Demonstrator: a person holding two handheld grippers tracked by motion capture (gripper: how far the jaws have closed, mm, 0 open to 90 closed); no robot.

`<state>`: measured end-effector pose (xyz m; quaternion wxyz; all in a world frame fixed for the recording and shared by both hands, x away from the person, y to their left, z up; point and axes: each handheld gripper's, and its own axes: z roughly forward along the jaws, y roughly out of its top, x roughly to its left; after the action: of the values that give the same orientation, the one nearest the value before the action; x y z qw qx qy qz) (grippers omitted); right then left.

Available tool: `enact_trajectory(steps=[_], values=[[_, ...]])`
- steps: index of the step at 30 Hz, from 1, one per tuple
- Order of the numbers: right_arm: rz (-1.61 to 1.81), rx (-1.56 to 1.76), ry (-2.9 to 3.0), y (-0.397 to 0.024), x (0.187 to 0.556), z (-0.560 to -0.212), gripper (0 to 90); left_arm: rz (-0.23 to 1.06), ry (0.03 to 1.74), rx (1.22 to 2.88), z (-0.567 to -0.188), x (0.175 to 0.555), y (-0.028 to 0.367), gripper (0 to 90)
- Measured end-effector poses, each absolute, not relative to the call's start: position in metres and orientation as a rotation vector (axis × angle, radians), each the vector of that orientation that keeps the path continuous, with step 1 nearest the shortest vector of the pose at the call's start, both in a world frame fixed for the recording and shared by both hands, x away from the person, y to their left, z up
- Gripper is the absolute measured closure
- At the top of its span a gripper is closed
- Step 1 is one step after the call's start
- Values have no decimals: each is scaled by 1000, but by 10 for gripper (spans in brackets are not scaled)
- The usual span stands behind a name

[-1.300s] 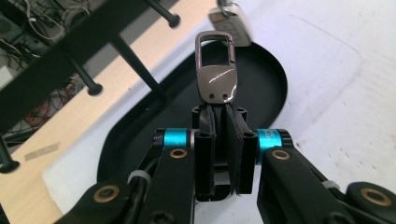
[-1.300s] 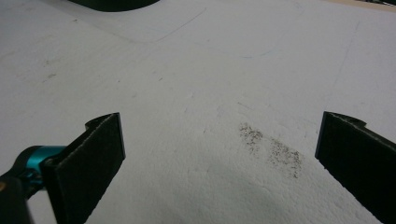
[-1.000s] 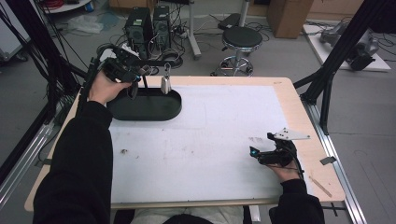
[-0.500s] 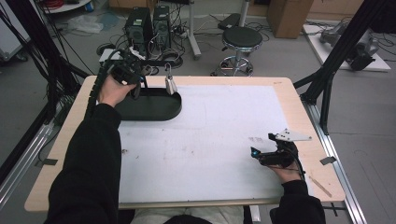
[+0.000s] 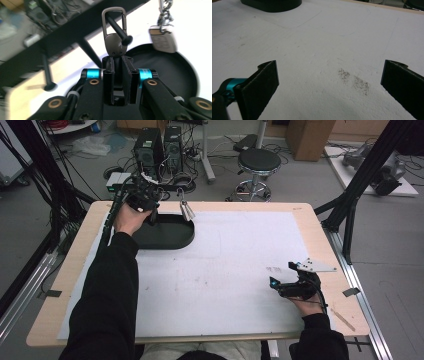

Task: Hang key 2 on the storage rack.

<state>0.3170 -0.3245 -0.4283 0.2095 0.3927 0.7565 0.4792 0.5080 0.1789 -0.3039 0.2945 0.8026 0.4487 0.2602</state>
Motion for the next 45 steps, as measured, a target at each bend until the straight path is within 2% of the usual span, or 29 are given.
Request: enact_trajectory(steps=[2,5,7,12,13,17,20,24,33,45], values=[[1334,1083,2098,-324,316,-428,7,606,1266,2160,-311,509,178,615],[1330,1087,2094,-323,315,-427,7,572,1224,2239,-319,503,174,428],[1325,1076,2084,-321,315,-426,7,546,1197,2223,-321,497,175,378],[1326,1071,2075,-320,315,-426,7,383,1154,2253,-324,494,178,38],[1325,1075,2077,-320,314,-426,7,359,1131,2262,-324,492,179,17],[1317,1076,2068,-320,314,-425,7,326,1104,2204,-320,486,185,17],[1320,1086,2061,-320,314,-425,7,360,1093,2187,-318,479,189,17],[1317,1079,2063,-320,316,-425,7,341,1068,2163,-316,468,197,17],[1316,1097,2071,-320,316,-426,7,335,994,2182,-312,448,201,17],[1300,1099,2083,-318,316,-427,7,335,1003,2163,-323,431,214,17]])
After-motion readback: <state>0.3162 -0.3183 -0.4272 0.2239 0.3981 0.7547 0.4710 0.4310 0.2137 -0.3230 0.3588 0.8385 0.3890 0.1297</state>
